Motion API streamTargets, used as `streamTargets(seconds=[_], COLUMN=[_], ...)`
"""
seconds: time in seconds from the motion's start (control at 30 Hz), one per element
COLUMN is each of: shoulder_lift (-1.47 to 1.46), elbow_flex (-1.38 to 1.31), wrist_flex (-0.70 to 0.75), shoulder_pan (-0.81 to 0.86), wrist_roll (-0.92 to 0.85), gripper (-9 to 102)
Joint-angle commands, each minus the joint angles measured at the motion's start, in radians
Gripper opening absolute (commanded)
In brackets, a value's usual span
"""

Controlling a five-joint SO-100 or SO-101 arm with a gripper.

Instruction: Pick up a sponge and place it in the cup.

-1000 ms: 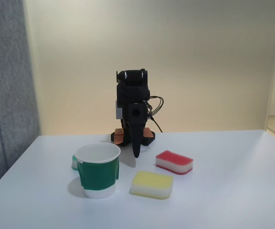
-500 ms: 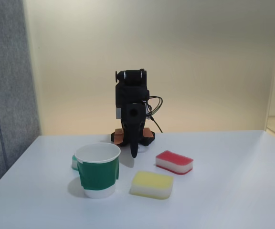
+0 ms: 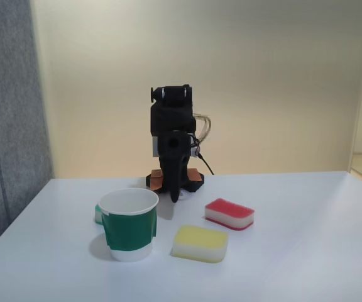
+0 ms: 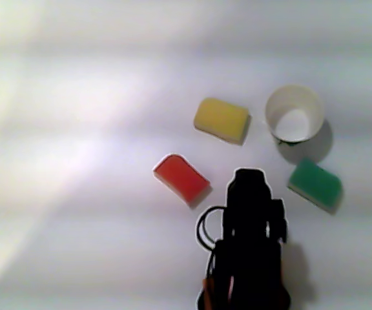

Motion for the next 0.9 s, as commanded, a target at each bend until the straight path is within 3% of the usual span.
streamTargets(seconds=[0.0,0.53,0.63,0.87], shoulder_lift=[-0.060,-0.528,-0.630,-0.848], elbow_flex=[-0.044,-0.459,-0.552,-0.741], wrist_flex=[0.031,0.066,0.081,0.121], shoulder_pan=[0.009,-0.077,-0.141,-0.387], wrist_roll=[0.003,0.008,0.012,0.225], gripper=[0,0,0,0])
